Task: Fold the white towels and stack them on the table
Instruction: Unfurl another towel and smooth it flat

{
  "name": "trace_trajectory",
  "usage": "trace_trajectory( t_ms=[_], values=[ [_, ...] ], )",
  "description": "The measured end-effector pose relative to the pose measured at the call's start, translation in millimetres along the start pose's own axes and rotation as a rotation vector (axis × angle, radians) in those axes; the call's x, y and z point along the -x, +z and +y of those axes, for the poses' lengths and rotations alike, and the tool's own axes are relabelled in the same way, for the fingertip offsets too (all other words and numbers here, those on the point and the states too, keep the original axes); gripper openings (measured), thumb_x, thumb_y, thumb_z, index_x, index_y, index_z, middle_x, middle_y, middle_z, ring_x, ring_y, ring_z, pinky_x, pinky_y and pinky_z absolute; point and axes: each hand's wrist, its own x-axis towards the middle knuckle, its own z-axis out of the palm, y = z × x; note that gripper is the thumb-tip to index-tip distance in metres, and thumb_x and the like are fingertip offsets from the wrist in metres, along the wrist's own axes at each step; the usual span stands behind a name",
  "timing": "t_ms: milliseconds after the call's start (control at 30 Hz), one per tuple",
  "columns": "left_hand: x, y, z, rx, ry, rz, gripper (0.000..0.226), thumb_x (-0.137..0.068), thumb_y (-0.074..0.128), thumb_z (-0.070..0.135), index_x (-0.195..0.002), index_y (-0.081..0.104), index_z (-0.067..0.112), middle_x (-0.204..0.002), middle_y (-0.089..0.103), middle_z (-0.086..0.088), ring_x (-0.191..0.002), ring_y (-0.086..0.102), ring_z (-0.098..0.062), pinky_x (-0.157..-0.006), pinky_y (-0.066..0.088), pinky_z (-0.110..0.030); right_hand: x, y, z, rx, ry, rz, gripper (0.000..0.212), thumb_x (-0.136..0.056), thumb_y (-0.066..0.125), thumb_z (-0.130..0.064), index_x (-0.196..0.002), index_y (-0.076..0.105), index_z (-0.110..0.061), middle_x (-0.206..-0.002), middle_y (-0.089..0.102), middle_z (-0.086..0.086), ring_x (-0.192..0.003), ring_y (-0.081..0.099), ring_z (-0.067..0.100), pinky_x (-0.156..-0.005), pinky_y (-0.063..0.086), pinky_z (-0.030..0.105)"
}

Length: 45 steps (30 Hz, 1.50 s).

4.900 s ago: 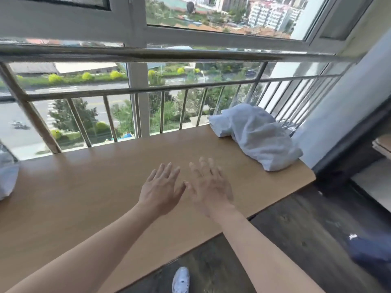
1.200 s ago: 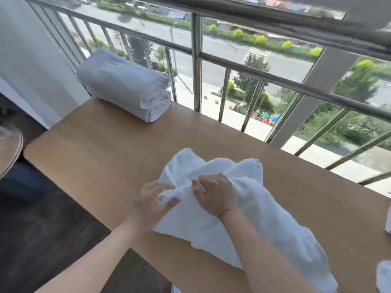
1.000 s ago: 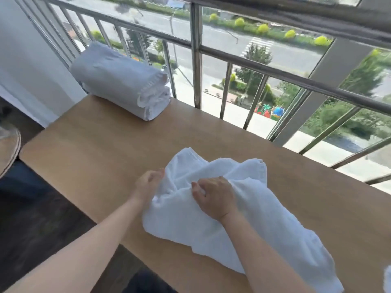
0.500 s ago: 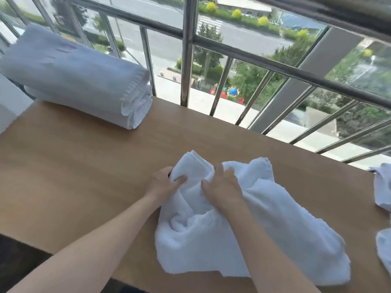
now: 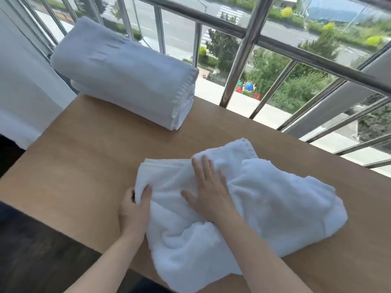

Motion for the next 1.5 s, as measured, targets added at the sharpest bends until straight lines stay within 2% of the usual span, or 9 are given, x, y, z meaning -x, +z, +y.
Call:
trace_trajectory(
  t_ms=[167, 400, 733, 800, 900, 1000, 1200, 1333, 1500],
  values=[
    [23.0, -13.6, -30.4, 0.08, -0.095, 0.066, 0.028, -0.085, 0.063, 0.066, -0.077, 0.063, 0.039, -0.078, 0.071, 0.012, -0.076, 0.068, -0.021, -0.06, 0.05, -0.036, 11.8, 7.0, 7.6, 0.189, 0.058, -0.051, 0.088, -0.096, 0.025, -0.065, -0.157, -0.019, -0.019, -0.164, -0.021, 0.02, -0.151, -0.018, 0.039, -0.119, -0.016, 0.056],
    [4.3, 0.1, -10.9, 0.052, -0.083, -0.146, 0.056, -0.056, 0.071, 0.074, -0.095, 0.065, 0.034, -0.087, 0.074, 0.014, -0.083, 0.07, -0.008, -0.069, 0.05, -0.03, 28.7, -6.5, 43.4, 0.25, 0.182, -0.135, 0.089, -0.098, 0.025, -0.066, -0.158, -0.015, -0.014, -0.164, -0.017, 0.023, -0.153, -0.009, 0.037, -0.124, -0.004, 0.047],
    [-45.8, 80.3, 76.5, -0.625, 0.404, -0.617, 0.055, -0.066, 0.07, 0.076, -0.105, 0.065, 0.038, -0.101, 0.065, 0.023, -0.097, 0.062, -0.001, -0.085, 0.052, -0.028, 49.6, -22.5, 39.7, 0.22, 0.132, -0.11, 0.076, -0.102, 0.037, -0.042, -0.16, -0.005, -0.016, -0.169, -0.005, 0.007, -0.155, 0.002, 0.027, -0.124, 0.003, 0.041],
    [-41.5, 106.2, 88.0, -0.714, 0.475, -0.651, 0.061, -0.071, 0.067, 0.077, -0.113, 0.062, 0.034, -0.11, 0.063, 0.017, -0.102, 0.061, -0.008, -0.09, 0.052, -0.033, 56.1, -30.4, 34.7, 0.229, 0.125, -0.031, 0.072, -0.101, 0.041, -0.035, -0.16, 0.006, -0.012, -0.168, 0.004, 0.01, -0.155, 0.003, 0.029, -0.125, -0.001, 0.044],
    [-28.0, 143.1, 101.0, -0.839, 0.531, -0.676, 0.079, -0.073, 0.061, 0.081, -0.129, 0.054, 0.026, -0.126, 0.058, 0.006, -0.114, 0.058, -0.017, -0.092, 0.05, -0.037, 69.6, -42.9, 35.9, 0.185, 0.151, 0.26, 0.057, -0.094, 0.059, -0.024, -0.147, 0.047, -0.007, -0.158, 0.037, 0.015, -0.151, 0.025, 0.033, -0.124, 0.017, 0.051],
    [-16.7, 164.0, 108.3, -0.915, 0.494, -0.704, 0.086, -0.07, 0.06, 0.086, -0.128, 0.052, 0.023, -0.122, 0.06, 0.004, -0.108, 0.059, -0.02, -0.084, 0.05, -0.036, 86.6, -52.5, 63.8, 0.045, 0.328, 0.474, 0.045, -0.097, 0.057, -0.021, -0.14, 0.054, -0.01, -0.156, 0.042, 0.011, -0.151, 0.026, 0.031, -0.123, 0.019, 0.049],
    [-10.1, 163.8, 106.1, -0.813, 0.455, -0.839, 0.035, -0.088, 0.064, 0.06, -0.098, 0.073, 0.028, -0.093, 0.072, 0.004, -0.092, 0.066, -0.023, -0.083, 0.055, -0.041, 120.1, -55.9, 141.3, -0.369, 1.099, 0.521, 0.053, -0.102, 0.042, -0.046, -0.15, 0.038, -0.024, -0.158, 0.029, 0.011, -0.147, 0.022, 0.028, -0.114, 0.023, 0.05],
    [1.1, 161.2, 97.8, -0.637, 0.411, -0.826, 0.032, -0.089, 0.066, 0.056, -0.083, 0.069, 0.025, -0.079, 0.069, 0.003, -0.079, 0.065, -0.025, -0.065, 0.045, -0.035, 121.9, -45.6, 150.1, -0.558, 1.214, 0.566, 0.059, -0.095, 0.044, -0.065, -0.148, 0.03, -0.045, -0.164, 0.006, 0.001, -0.151, 0.008, 0.027, -0.115, 0.022, 0.054],
    [21.2, 168.0, 83.9, -0.567, 0.463, -0.727, 0.033, -0.092, 0.063, 0.054, -0.094, 0.068, 0.021, -0.088, 0.072, -0.002, -0.084, 0.065, -0.025, -0.069, 0.047, -0.032, 123.4, -34.7, 158.3, -0.53, 1.301, 0.599, 0.057, -0.095, 0.043, -0.066, -0.147, 0.027, -0.048, -0.153, 0.023, 0.013, -0.127, 0.039, 0.044, -0.104, 0.037, 0.052]
  ],
)
